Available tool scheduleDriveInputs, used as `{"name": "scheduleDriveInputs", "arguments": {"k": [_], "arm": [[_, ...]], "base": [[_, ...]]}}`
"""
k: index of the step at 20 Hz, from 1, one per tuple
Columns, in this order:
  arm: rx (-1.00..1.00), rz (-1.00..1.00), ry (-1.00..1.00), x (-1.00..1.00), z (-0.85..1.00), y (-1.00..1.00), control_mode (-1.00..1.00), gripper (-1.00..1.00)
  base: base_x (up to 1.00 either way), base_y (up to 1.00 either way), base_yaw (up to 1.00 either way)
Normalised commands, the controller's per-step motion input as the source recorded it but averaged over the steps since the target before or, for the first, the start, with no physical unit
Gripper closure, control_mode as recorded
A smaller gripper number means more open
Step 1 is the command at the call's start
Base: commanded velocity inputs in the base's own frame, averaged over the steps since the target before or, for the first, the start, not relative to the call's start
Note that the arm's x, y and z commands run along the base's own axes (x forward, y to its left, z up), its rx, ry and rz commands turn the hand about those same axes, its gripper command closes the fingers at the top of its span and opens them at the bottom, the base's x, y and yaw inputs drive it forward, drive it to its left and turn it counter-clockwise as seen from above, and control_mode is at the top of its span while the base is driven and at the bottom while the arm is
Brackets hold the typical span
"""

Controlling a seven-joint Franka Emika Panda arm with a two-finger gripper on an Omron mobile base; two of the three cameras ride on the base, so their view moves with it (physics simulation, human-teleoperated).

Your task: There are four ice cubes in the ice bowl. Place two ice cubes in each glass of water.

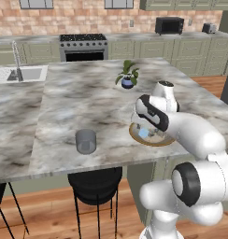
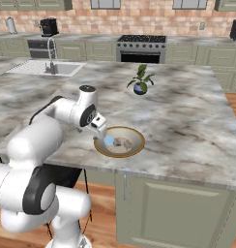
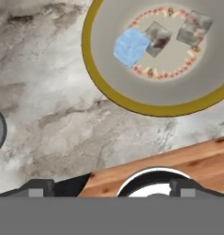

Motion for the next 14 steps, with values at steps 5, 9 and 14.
{"name": "scheduleDriveInputs", "arguments": {"k": [5,9,14], "arm": [[0.06,0.0,0.15,0.0,0.11,-1.0,-1.0,-1.0],[0.04,0.0,0.23,0.27,0.0,-0.69,-1.0,-1.0],[0.0,0.0,0.27,0.3,0.0,-0.3,-1.0,-1.0]], "base": [[0.0,0.0,0.0],[0.0,0.0,0.0],[0.0,0.0,0.0]]}}
